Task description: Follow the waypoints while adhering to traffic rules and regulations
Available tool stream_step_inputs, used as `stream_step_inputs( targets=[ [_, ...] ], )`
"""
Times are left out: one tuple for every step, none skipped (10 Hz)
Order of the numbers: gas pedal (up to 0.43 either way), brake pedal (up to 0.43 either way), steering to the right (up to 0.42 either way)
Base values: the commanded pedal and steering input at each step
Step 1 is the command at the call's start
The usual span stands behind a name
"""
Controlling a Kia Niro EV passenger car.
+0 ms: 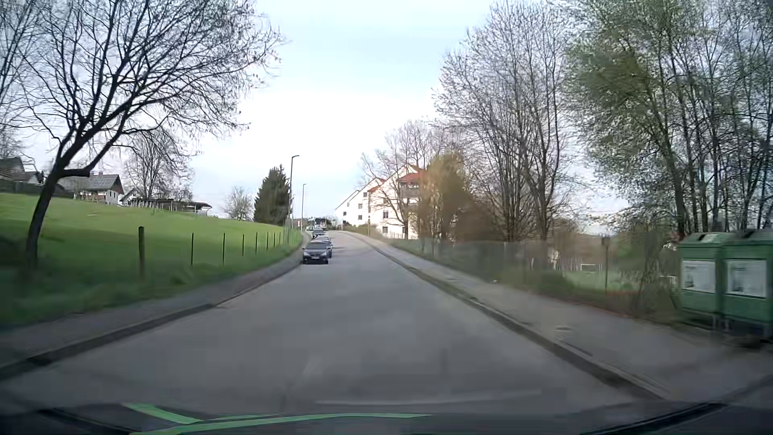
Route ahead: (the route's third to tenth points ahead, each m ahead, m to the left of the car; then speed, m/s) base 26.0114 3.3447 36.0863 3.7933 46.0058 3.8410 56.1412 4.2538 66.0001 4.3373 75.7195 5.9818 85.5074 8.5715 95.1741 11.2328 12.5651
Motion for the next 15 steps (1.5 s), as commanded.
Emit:
stream_step_inputs(
  targets=[
    [0.0,0.0,-0.007],
    [0.0,0.0,-0.008],
    [0.0,0.0,-0.008],
    [0.0,0.0,-0.008],
    [0.0,0.0,-0.009],
    [0.0,0.0,-0.01],
    [0.028,0.0,-0.01],
    [0.028,0.0,-0.01],
    [0.039,0.0,-0.01],
    [0.047,0.0,-0.01],
    [0.059,0.0,-0.01],
    [0.067,0.0,-0.01],
    [0.067,0.0,-0.01],
    [0.067,0.0,-0.01],
    [0.087,0.0,-0.01]
  ],
)
